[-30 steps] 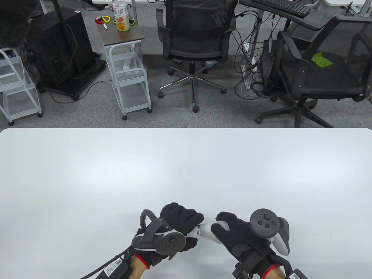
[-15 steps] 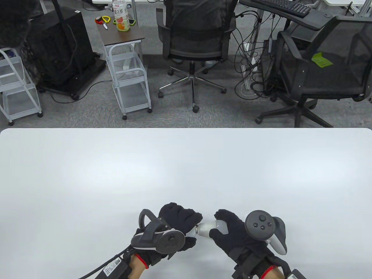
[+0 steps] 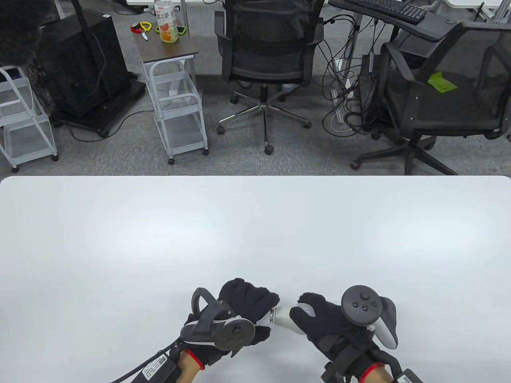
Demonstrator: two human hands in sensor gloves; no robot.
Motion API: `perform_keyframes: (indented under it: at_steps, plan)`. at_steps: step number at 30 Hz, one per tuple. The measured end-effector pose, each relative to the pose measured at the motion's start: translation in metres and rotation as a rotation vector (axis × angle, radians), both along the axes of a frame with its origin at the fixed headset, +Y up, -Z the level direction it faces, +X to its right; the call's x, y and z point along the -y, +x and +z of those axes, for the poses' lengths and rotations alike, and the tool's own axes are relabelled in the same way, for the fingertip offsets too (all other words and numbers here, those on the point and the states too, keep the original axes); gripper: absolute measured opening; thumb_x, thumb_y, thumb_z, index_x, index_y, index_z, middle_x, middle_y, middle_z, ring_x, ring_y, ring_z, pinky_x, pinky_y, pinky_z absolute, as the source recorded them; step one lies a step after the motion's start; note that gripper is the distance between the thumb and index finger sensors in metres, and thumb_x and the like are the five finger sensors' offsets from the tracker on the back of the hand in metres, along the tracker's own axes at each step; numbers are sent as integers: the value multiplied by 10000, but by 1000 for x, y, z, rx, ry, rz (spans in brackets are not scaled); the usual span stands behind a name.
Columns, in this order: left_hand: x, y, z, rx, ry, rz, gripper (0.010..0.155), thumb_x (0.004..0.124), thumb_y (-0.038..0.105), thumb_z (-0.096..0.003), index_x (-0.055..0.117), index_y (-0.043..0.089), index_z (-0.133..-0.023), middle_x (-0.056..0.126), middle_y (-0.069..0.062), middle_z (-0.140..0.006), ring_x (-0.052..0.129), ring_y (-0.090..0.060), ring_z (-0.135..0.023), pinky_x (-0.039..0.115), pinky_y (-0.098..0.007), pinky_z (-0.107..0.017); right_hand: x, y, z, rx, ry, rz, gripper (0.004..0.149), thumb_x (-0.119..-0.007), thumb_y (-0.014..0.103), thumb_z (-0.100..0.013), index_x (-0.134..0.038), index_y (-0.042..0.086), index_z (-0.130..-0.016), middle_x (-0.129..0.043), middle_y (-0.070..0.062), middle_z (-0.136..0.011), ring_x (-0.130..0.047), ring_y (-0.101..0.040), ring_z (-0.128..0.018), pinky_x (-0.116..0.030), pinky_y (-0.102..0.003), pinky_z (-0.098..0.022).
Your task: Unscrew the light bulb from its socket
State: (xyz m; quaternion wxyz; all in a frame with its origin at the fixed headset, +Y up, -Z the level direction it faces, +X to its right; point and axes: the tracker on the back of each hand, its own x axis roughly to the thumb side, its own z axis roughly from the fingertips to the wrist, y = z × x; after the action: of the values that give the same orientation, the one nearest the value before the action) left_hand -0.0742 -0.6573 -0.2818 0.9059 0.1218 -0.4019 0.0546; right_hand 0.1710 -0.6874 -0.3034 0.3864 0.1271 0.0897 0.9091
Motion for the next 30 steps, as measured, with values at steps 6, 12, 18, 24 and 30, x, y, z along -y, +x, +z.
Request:
perform_keyframes:
  at_steps: [6, 12, 18, 24, 30]
  plan:
    - [1, -1, -2, -5, -17, 9, 761, 1013, 480, -343, 835, 110, -985, 916, -160, -976, 971, -418, -811, 641, -667, -690, -4, -5, 2, -29, 31, 5, 812, -744, 659, -425, -582, 54, -941, -855, -190, -826, -993, -268, -559, -834, -537, -456]
    - [1, -3, -3, -13, -31, 12, 761, 1011, 480, -344, 835, 108, -984, 916, -161, -975, 970, -420, -810, 640, -667, -692, -7, -9, 5, -50, 57, 11, 819, -807, 594, -423, -491, 60, -958, -741, -209, -920, -940, -301, -668, -787, -569, -526]
    - [1, -4, -3, -13, -19, 14, 759, 1010, 477, -346, 834, 106, -985, 913, -163, -975, 968, -421, -812, 639, -669, -690, -4, -2, 3, -19, 32, -37, 885, -748, 685, -417, -489, 59, -985, -741, -240, -942, -957, -366, -676, -790, -596, -517]
    - [0, 0, 0, 3, -2, 9, 759, 1013, 476, -344, 836, 108, -984, 914, -160, -976, 965, -421, -816, 637, -669, -691, 1, 4, 0, 22, -12, -39, 917, -670, 769, -394, -621, 38, -946, -943, -215, -774, -1063, -312, -507, -873, -552, -407]
    - [0, 0, 0, 2, -8, 9, 762, 1012, 478, -341, 835, 109, -984, 914, -159, -975, 969, -418, -814, 640, -667, -691, -1, 1, 1, 8, -8, -23, 829, -688, 712, -423, -642, 58, -930, -941, -164, -745, -1039, -247, -470, -871, -515, -395]
